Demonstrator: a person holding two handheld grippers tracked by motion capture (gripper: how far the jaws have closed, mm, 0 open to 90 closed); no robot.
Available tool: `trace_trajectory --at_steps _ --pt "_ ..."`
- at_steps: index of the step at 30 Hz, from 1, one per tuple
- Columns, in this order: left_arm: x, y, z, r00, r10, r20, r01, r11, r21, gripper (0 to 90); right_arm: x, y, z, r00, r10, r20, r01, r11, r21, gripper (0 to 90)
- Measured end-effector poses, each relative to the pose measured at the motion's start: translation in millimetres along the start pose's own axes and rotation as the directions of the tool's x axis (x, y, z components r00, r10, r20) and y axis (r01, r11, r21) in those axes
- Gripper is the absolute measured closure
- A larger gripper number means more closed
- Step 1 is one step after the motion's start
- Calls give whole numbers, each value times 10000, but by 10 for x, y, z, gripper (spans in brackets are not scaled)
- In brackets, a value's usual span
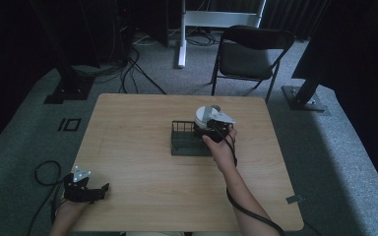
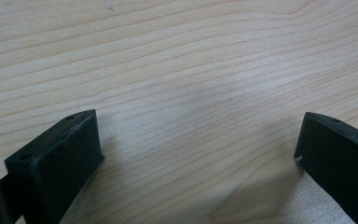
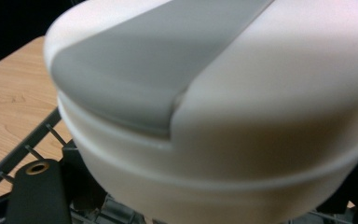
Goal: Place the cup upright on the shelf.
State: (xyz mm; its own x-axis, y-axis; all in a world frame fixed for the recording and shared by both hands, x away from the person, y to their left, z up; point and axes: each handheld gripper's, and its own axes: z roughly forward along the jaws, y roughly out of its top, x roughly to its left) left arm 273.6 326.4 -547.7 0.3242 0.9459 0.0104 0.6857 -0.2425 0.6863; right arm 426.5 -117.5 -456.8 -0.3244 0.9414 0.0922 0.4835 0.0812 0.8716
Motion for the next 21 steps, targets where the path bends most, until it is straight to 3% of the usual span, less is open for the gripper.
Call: trace_trajectory --at_steps 12,21 --pt "0 0 0 10000 -6 1 6 10000 -5 5 25 -2 101 9999 -130 -99 137 9973 716 179" --pt "0 0 0 10000 2 1 -2 10000 1 6 37 -6 133 9997 -141 -195 159 9954 940 179"
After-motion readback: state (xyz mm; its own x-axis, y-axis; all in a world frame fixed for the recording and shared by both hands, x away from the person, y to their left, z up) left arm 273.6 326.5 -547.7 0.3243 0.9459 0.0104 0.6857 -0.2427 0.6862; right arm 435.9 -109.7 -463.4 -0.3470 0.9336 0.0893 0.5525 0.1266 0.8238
